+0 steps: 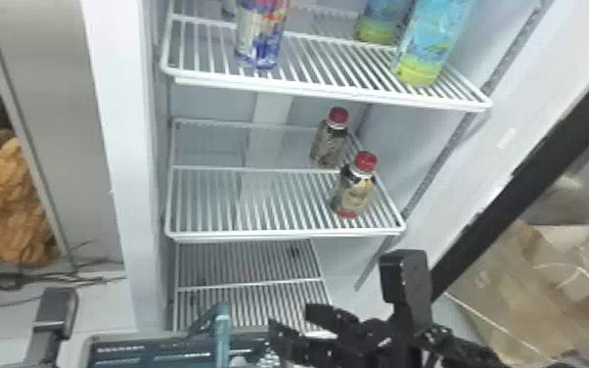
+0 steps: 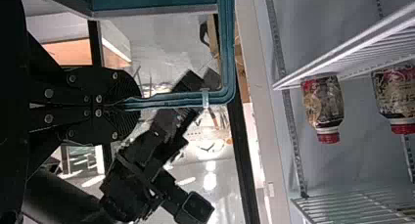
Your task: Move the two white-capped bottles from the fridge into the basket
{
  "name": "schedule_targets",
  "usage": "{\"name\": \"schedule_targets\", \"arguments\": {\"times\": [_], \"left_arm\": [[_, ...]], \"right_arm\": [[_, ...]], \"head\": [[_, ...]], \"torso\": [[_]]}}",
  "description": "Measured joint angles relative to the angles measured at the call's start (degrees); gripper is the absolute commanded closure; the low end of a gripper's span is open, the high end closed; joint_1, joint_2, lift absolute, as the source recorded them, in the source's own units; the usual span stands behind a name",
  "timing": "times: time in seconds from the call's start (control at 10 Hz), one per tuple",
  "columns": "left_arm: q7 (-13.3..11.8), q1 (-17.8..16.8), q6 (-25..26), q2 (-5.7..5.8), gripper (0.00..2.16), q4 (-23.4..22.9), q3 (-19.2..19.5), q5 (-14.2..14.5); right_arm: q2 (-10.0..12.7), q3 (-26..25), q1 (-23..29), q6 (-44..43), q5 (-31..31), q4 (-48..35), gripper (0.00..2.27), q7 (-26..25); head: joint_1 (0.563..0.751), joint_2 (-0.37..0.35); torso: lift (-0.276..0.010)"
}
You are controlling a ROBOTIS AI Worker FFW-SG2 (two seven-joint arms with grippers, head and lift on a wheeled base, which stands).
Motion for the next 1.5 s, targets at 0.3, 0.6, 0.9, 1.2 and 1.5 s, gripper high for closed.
{"name": "schedule_targets", "arguments": {"times": [0.3, 0.6, 0.9, 1.2, 1.5], "left_arm": [[0.03, -0.01, 0.0, 0.08, 1.16, 0.0, 0.0, -0.01], [0.06, 0.05, 0.0, 0.08, 1.16, 0.0, 0.0, -0.11], [0.07, 0.11, 0.0, 0.16, 1.16, 0.0, -0.11, -0.12], [0.07, 0.47, 0.0, 0.1, 1.16, 0.0, -0.01, -0.12], [0.06, 0.69, 0.0, -0.05, 1.16, 0.0, -0.05, -0.12]], "right_arm": [[0.51, -0.22, 2.26, -18.32, 0.33, 1.47, 0.57, -0.1], [0.66, 0.28, 4.93, -39.91, -1.11, 4.5, 0.57, -2.81], [0.58, 1.6, 7.25, -54.93, -2.96, 8.42, 0.53, -6.95], [0.67, 3.56, 9.0, -67.68, -2.8, 12.84, 0.5, -13.21], [1.14, 4.02, 9.49, -70.91, -1.54, 15.34, 0.51, -14.09]], "head": [[0.695, -0.303], [0.695, -0.296], [0.695, -0.307], [0.695, -0.338], [0.695, -0.35]], "torso": [[-0.26], [-0.26], [-0.26], [-0.26], [-0.26]]}}
